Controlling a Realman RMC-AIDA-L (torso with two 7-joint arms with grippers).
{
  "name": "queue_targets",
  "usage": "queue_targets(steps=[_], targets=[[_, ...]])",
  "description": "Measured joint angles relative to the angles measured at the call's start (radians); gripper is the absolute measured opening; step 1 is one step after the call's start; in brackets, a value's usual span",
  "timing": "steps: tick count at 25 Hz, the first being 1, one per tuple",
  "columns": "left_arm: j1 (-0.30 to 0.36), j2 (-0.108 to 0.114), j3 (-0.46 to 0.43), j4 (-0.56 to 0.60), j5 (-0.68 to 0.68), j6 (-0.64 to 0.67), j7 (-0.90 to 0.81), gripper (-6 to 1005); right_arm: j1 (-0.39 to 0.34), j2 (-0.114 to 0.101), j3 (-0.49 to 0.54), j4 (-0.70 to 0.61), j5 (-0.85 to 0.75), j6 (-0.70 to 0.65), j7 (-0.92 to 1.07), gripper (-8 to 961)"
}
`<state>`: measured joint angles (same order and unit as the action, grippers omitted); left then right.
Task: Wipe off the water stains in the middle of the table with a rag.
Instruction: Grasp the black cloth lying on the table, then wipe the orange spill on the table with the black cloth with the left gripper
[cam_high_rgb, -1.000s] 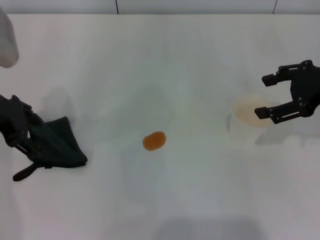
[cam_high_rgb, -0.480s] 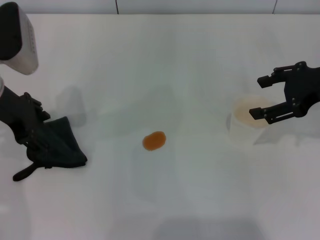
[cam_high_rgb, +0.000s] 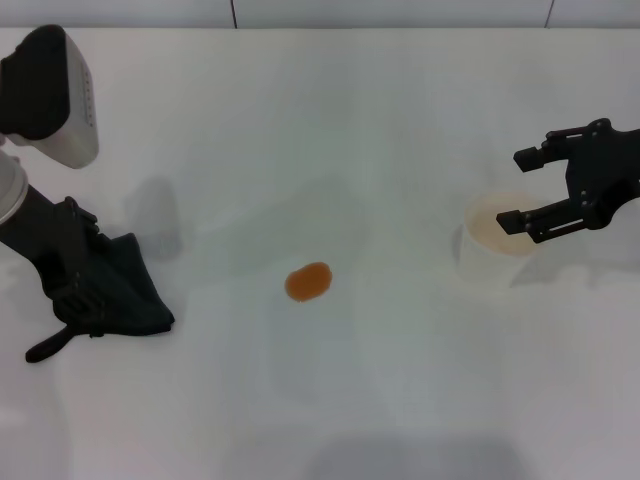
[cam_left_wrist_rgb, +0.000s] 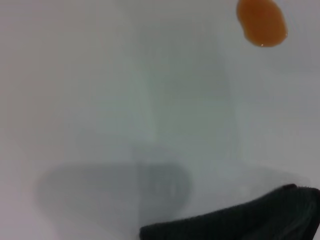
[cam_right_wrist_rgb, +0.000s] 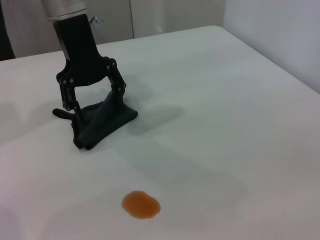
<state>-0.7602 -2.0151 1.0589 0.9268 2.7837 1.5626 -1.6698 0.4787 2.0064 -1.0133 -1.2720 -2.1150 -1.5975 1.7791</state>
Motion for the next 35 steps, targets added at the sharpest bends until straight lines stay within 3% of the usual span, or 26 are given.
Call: queue_targets(steps=[14,24,35], targets=[[-0.001,-0.018,0.009,-0.007,0.05,-0.001,0.002,734,0.0,0.0,-0.01,0.003,-0.002,0.033,0.0,840],[-0.01,-0.018,0.016,-0.013,0.05,0.011,-0.006,293,0.013,-0.001,-0.012,0.014,-0.016,0.041,-0.003,840],[-0.005,-0.018,0.015,-0.013,0.049,0.016,-0.016,90,0.015,0.0,-0.015,0.014,-0.016,0.042,-0.002,839]])
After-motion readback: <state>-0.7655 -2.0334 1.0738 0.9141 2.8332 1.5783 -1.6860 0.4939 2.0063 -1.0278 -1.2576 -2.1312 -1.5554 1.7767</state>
